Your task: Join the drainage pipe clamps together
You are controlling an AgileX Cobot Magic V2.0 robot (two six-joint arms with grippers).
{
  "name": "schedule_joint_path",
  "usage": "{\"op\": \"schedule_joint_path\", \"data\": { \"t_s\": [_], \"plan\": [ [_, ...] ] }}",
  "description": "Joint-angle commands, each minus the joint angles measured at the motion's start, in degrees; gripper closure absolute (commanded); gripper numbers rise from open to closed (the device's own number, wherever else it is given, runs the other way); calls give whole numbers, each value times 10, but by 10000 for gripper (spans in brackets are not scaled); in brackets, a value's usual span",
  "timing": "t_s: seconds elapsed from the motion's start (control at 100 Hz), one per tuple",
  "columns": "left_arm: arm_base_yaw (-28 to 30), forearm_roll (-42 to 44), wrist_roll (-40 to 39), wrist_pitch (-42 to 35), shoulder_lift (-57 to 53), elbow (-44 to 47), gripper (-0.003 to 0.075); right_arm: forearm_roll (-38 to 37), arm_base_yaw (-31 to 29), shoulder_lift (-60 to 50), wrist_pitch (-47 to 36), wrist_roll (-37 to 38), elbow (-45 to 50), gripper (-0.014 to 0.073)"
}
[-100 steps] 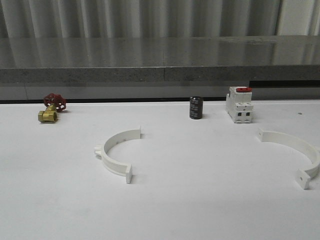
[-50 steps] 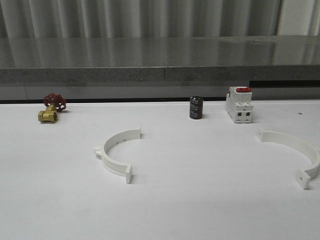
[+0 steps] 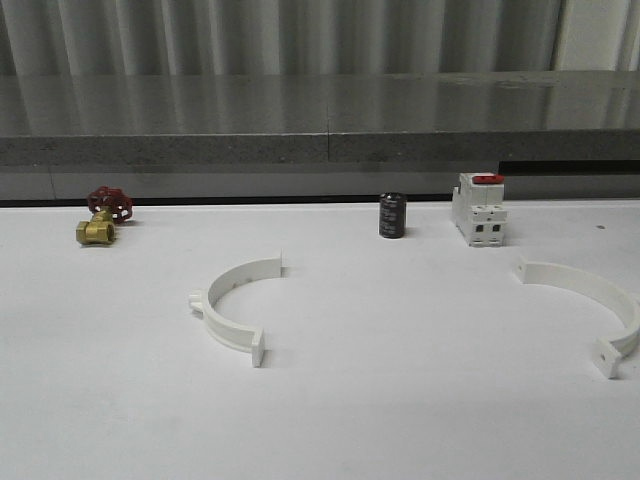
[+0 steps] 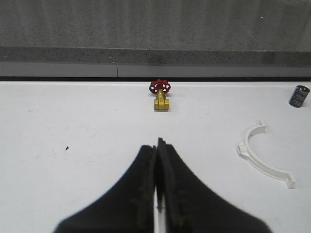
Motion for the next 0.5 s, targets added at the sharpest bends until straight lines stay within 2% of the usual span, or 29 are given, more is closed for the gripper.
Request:
{"op": "schedule_joint_path", "data": {
  "t_s": [0.0, 0.12, 0.22, 0.29, 0.41, 0.49],
  "plan": [
    [0, 6, -1, -40, 7, -13, 741, -6, -3, 24, -31, -1, -23, 658],
    [0, 6, -1, -40, 7, -13, 741, -6, -3, 47, -26, -1, -23, 650],
    [0, 6, -1, -40, 7, -13, 741, -6, -3, 53, -23, -1, -23, 556],
    [0, 6, -1, -40, 7, -13, 741, -6, -3, 53, -25, -1, -23, 428],
    [0, 6, -1, -40, 7, -13, 741, -6, -3, 53, -29, -1, -23, 148],
    [0, 6, -1, -40, 7, -13, 741, -6, -3, 53, -29, -2, -23, 43]
  ]
}}
